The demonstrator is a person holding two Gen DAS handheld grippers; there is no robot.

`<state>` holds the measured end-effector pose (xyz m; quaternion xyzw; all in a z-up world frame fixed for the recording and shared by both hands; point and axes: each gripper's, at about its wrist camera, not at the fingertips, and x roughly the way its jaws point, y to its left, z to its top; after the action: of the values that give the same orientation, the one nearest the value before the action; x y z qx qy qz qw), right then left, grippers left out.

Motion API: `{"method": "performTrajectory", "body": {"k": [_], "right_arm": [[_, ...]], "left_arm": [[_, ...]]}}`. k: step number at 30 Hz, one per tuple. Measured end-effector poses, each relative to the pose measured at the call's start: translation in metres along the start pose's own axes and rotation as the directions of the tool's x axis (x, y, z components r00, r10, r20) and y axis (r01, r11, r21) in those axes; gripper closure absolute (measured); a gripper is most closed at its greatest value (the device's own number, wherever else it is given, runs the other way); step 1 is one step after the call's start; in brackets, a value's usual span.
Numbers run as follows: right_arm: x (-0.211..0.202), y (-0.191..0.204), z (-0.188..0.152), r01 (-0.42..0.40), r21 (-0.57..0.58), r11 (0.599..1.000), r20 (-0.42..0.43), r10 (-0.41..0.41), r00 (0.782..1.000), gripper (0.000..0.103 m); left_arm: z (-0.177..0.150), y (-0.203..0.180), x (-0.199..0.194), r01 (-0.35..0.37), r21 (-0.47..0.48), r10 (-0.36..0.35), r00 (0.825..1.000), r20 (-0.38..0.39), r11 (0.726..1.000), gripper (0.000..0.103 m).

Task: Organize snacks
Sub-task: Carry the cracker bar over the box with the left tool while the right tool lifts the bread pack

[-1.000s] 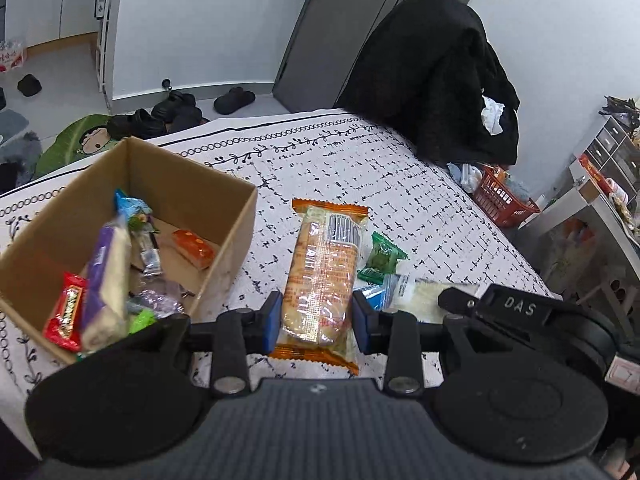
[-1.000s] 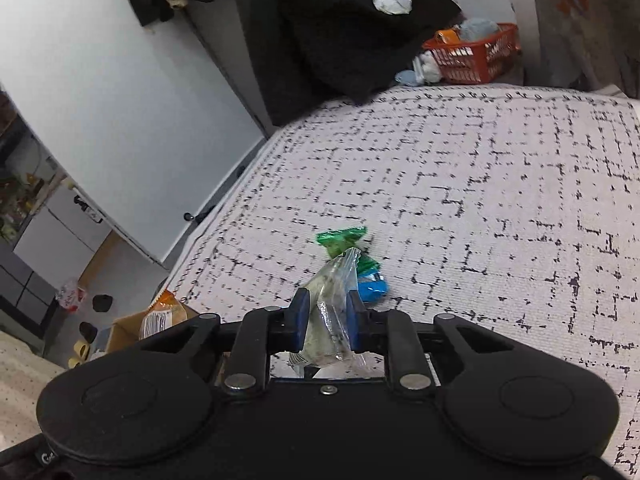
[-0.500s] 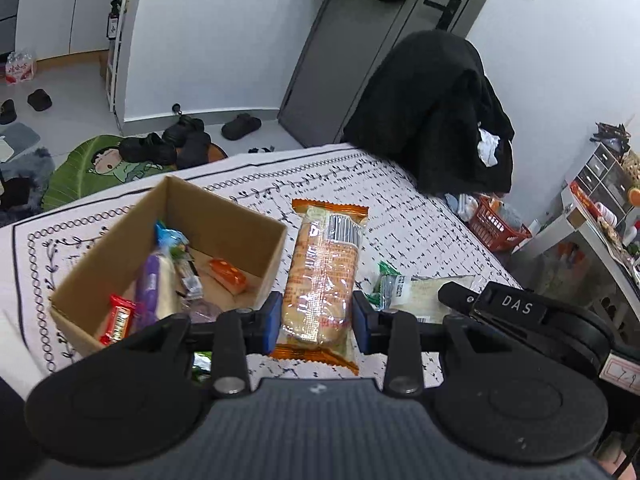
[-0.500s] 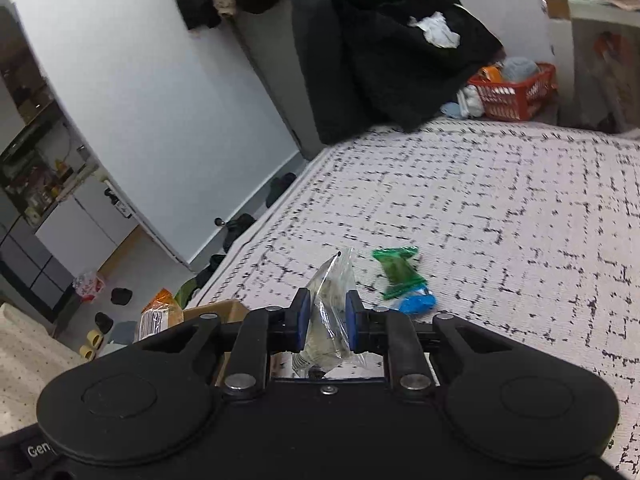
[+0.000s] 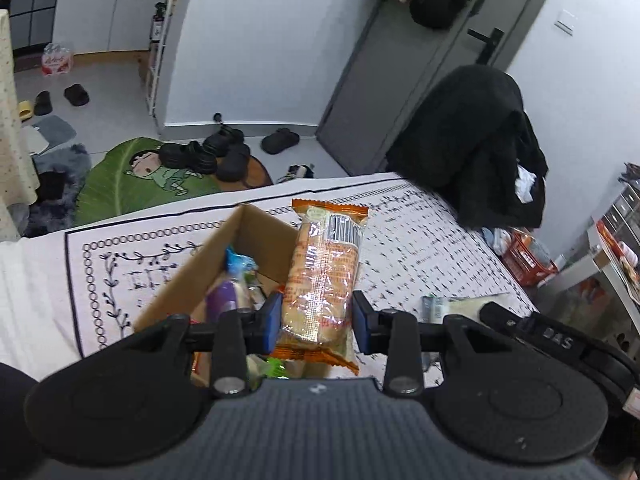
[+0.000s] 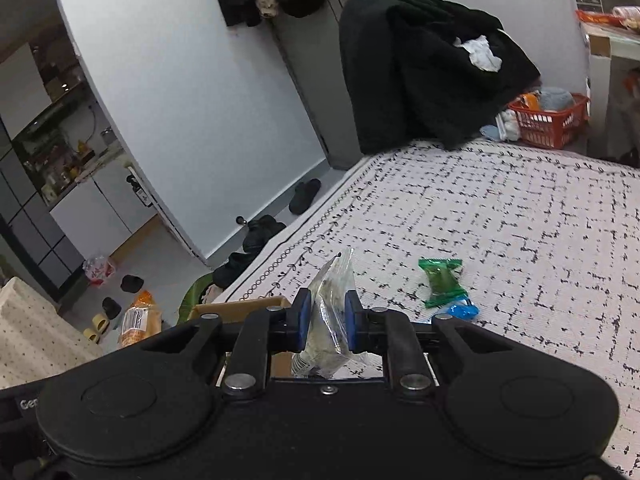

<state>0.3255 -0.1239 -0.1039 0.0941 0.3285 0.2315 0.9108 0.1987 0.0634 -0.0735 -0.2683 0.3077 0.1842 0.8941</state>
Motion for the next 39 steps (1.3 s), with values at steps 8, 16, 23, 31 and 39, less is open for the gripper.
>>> {"method": "performTrajectory", "body": {"k": [8,16,23,31,39], "right_arm": [[0.004,0.015,0.001,-0.025,-0.023,0.999,0.017,0.026,1.000,0.086],[0.012,0.033,-0.004,-0.054,-0.077,0.996,0.013,0.055,0.998,0.086],[0.026,0.049,-0.006,-0.088,-0.101,0.991,-0.009,0.088,0.996,0.086],[0.042,0.057,-0.013,-0.112,-0.084,0.990,-0.026,0.110,0.994,0.087],[0.053,0.056,-0.010,-0.112,-0.073,0.991,-0.049,0.108,0.993,0.097]], "left_arm": [[0.006,0.026,0.009,-0.028,-0.049,0.028,1.000,-0.004,0.998,0.068],[0.002,0.044,0.029,-0.044,-0.091,0.041,0.998,-0.039,0.995,0.068],[-0.004,0.050,0.046,-0.031,-0.104,0.023,0.996,-0.083,0.994,0.068],[-0.005,0.055,0.064,-0.019,-0.115,0.004,0.992,-0.125,0.993,0.068],[-0.004,0.052,0.082,0.005,-0.111,-0.023,0.987,-0.161,0.994,0.068]]}}
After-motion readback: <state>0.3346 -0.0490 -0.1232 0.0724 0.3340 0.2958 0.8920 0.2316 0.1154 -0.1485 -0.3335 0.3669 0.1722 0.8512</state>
